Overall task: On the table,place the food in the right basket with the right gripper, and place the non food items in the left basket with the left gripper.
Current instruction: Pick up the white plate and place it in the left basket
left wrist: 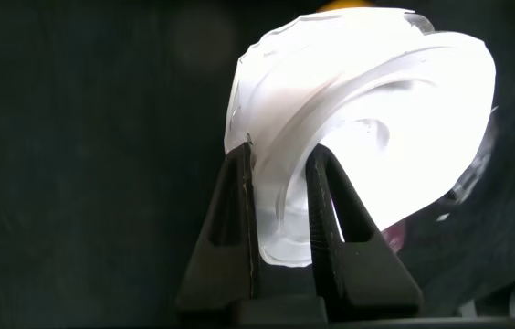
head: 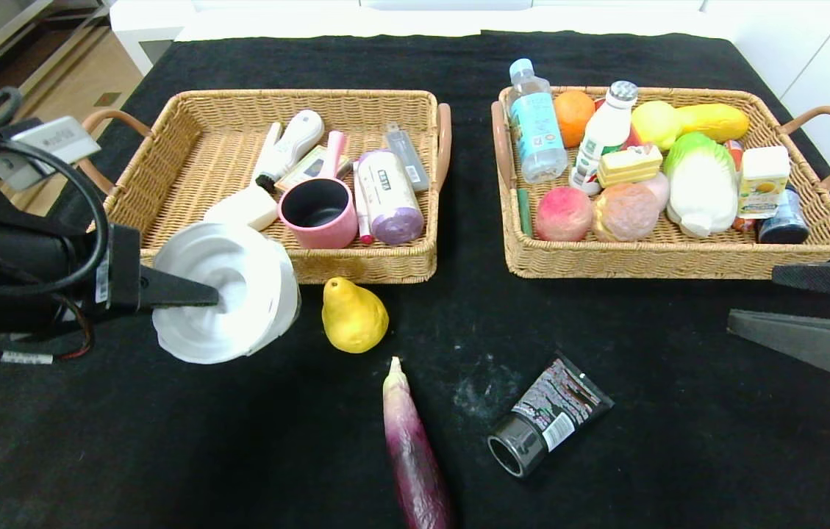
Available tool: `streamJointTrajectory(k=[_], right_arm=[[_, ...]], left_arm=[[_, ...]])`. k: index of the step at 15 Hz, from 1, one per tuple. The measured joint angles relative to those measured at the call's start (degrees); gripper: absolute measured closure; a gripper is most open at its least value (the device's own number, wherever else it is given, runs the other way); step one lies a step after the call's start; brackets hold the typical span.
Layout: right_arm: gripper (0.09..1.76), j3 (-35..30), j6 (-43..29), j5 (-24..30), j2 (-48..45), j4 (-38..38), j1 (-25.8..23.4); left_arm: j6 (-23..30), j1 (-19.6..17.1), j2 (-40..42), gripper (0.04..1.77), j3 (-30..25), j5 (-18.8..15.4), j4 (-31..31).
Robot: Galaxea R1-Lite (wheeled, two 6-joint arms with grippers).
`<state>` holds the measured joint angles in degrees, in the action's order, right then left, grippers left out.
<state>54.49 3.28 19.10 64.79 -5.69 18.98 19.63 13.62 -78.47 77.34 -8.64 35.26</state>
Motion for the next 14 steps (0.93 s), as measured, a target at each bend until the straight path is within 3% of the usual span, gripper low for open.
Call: streamJointTrajectory(k=[3,7,14], right_arm=[[0.14,0.0,0.0,0.0,-0.1,0.1,0.0],[0.14,0.1,0.0,-0.1,-0.2,0.1,-0.2],[0.14,0.1,0.0,-0.1,-0.3,0.1,-0.2]], left_arm=[[-0.3,-1.1,-0.9,1.42,6.9,0.2,-0.1],[-0.5,-5.3,-4.0,1.42,14.6,-0.3,-0.9],[-0.6,-12.6,-12.3,1.42,17.9,-1.1,-13.7]])
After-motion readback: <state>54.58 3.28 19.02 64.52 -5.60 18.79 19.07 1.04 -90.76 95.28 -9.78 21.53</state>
